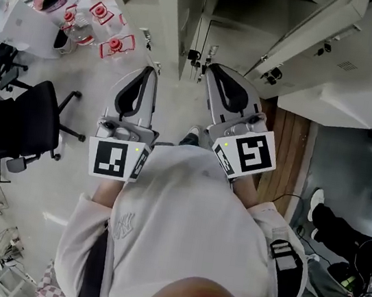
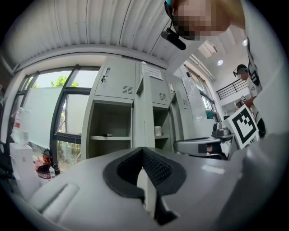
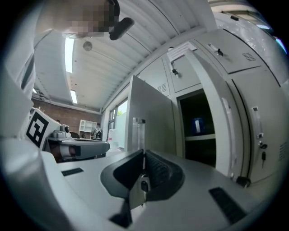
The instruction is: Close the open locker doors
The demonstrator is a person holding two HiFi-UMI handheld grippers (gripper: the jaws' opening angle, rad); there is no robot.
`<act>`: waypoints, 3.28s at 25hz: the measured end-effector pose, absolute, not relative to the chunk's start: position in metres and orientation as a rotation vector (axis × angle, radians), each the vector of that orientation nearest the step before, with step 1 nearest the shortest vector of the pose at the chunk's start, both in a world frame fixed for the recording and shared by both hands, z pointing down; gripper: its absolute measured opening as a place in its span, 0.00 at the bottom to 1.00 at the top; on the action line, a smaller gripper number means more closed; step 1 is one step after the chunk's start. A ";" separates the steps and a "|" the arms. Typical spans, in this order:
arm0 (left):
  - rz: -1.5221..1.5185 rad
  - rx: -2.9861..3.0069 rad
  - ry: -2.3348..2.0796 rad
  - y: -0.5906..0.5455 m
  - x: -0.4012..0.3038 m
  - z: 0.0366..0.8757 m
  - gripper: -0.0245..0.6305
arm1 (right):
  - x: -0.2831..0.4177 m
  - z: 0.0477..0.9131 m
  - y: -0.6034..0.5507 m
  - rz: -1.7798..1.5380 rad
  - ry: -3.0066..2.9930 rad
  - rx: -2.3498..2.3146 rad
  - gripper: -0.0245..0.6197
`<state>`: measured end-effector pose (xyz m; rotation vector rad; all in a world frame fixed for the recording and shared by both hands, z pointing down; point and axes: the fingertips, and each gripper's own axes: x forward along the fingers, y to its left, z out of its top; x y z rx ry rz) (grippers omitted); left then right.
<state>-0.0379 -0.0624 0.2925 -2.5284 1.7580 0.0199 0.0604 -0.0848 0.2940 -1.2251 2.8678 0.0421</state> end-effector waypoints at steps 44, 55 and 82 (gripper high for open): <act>-0.040 -2.246 2.136 -0.151 -0.218 0.286 0.04 | -0.164 0.270 -0.191 0.037 3.043 -0.478 0.09; -0.030 -2.243 2.155 -0.179 -0.272 0.287 0.04 | -0.209 0.270 -0.263 0.060 2.967 -0.789 0.08; 0.049 -2.297 2.077 -0.217 -0.300 0.287 0.04 | -0.214 0.273 -0.338 0.103 2.815 -1.292 0.07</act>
